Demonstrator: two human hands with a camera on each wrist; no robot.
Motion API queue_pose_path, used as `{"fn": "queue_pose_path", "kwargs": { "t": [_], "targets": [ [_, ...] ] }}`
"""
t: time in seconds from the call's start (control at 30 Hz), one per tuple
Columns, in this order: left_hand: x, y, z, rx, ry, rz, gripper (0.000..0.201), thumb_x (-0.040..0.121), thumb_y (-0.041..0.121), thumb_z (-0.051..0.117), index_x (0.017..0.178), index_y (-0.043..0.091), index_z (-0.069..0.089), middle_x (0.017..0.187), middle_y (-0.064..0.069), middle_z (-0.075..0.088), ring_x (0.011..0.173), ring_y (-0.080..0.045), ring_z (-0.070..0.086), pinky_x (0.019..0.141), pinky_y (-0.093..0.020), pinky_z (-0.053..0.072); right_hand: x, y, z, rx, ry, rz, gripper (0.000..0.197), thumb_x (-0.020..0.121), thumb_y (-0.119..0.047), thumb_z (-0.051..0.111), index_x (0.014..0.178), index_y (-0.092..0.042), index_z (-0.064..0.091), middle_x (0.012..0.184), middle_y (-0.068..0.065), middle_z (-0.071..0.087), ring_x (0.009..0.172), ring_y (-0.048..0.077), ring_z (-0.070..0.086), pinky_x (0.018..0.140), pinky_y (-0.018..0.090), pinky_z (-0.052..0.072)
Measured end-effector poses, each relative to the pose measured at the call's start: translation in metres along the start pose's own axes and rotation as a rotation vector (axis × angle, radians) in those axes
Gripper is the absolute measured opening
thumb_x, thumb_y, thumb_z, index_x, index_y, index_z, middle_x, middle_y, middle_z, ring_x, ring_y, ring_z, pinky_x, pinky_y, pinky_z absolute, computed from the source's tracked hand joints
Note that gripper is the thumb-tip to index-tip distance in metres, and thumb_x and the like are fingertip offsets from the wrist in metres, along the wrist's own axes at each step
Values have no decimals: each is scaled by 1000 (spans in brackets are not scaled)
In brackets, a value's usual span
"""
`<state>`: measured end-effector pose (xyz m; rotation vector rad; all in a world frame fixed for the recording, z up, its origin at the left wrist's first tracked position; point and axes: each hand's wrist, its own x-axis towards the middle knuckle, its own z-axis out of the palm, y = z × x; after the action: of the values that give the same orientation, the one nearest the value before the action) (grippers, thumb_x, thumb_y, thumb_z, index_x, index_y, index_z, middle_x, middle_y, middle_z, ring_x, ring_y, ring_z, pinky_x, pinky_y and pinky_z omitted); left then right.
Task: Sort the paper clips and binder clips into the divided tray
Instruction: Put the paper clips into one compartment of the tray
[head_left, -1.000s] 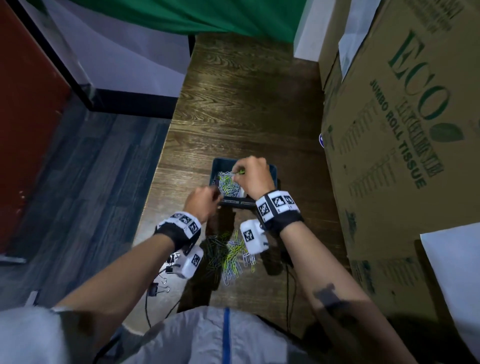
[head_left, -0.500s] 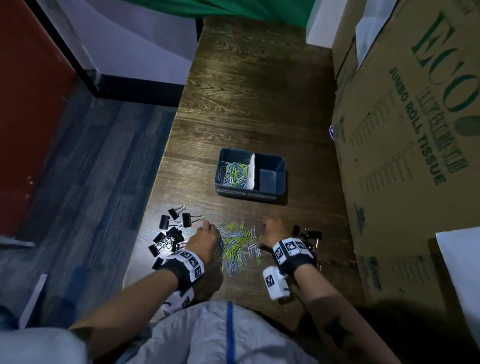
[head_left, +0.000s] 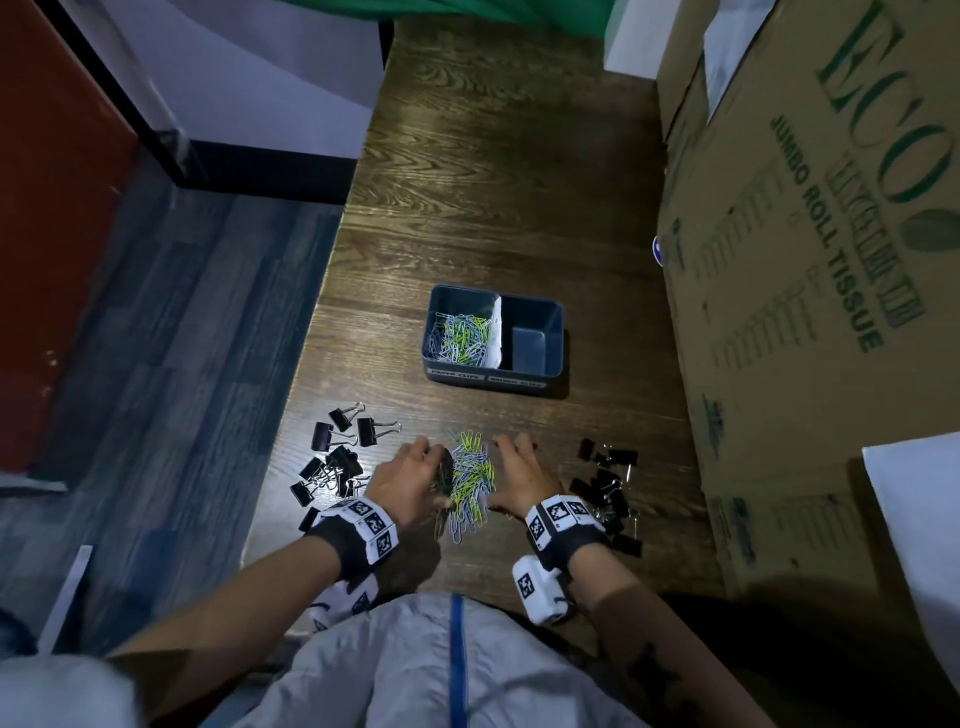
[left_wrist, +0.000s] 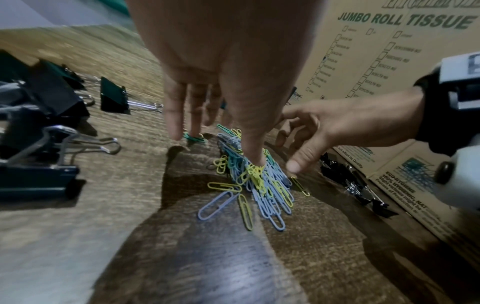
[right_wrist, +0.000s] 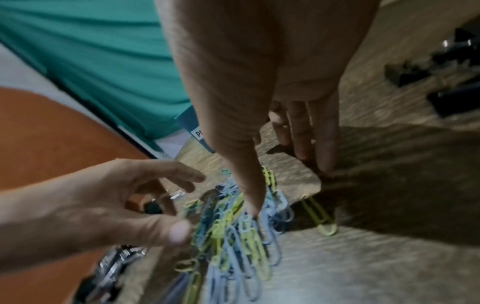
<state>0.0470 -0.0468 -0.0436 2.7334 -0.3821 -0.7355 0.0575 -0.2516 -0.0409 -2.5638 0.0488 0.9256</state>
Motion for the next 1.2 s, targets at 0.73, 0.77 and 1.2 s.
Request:
{"fn": "queue_pose_path", "kwargs": {
  "t": [0.73,0.77,1.2],
  "targets": [
    [8,4,4,-98,0,104,37,83,5,60,117,18,54,98,-6,59,83,-25,60,68,-27,41,-8,-18,16,-69,156,-90,44,85,8,57,122,-15,62,129,13,54,110,37,60,90,47,54],
    [7,2,3,-124,7,95,28,85,5,58,110,17,57,94,-4,59,81,-24,59,67,-26,40,-8,-19,14,-47,148,-72,33,85,6,61,110,-13,67,122,12,58,105,36,62,87,45,55],
    [32,14,-112,-266,373,317,6,91,8,62,90,8,67,83,1,64,70,-11,60,66,-17,51,-4,-2,-14,103,127,-38,42,70,7,72,47,-25,58,69,-3,71,69,19,70,73,39,61]
  ]
}}
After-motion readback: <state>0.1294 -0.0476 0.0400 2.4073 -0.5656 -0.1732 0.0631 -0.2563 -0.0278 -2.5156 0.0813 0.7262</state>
